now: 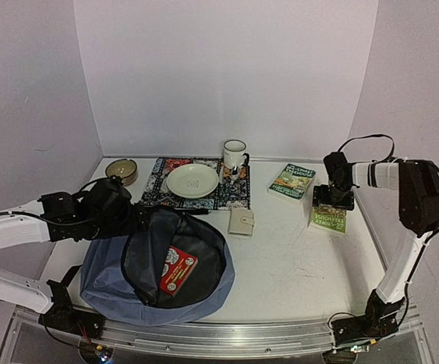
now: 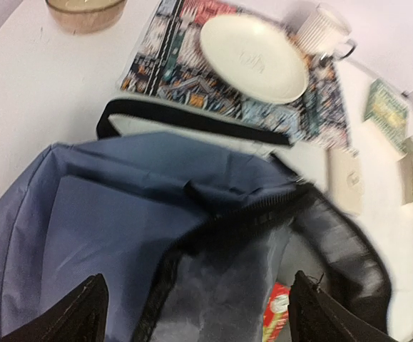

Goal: Pack the student bag
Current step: Put down the student bag at the center of the board.

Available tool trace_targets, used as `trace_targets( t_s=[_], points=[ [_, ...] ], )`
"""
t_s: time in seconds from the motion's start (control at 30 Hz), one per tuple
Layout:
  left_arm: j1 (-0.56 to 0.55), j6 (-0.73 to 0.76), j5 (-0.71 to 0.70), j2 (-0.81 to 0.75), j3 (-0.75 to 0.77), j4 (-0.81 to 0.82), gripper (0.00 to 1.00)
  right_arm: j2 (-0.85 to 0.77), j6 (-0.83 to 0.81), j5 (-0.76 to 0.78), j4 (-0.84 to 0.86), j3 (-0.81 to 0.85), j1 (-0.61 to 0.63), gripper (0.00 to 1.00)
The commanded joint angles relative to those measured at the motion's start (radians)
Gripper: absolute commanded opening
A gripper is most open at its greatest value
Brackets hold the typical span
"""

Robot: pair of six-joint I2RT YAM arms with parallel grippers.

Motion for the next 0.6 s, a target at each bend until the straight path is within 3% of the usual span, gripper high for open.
trace_targets(
  t_s=[0.0,0.1,0.17,0.57],
  points=[
    [0.007,0.054,-0.017,-0.048,0.116,-0.011,0.91,0.063,-0.008,-0.047,-0.029,0.046,-0.009,0.98],
    [0.007,0.075,-0.015,-0.033,0.165,-0.013,0.91,0.100,0.016,-0.108,-0.044,0.007,-0.009,0.98],
    [0.007,0.086,-0.013,-0.017,0.194,-0.011,0.91,0.100,0.041,-0.125,-0.056,-0.035,-0.008,0.90],
    [0.007,0.124,0.064,0.102,0.310,0.021,0.91,-0.065,0.080,-0.233,-0.137,-0.272,0.074,0.84]
  ],
)
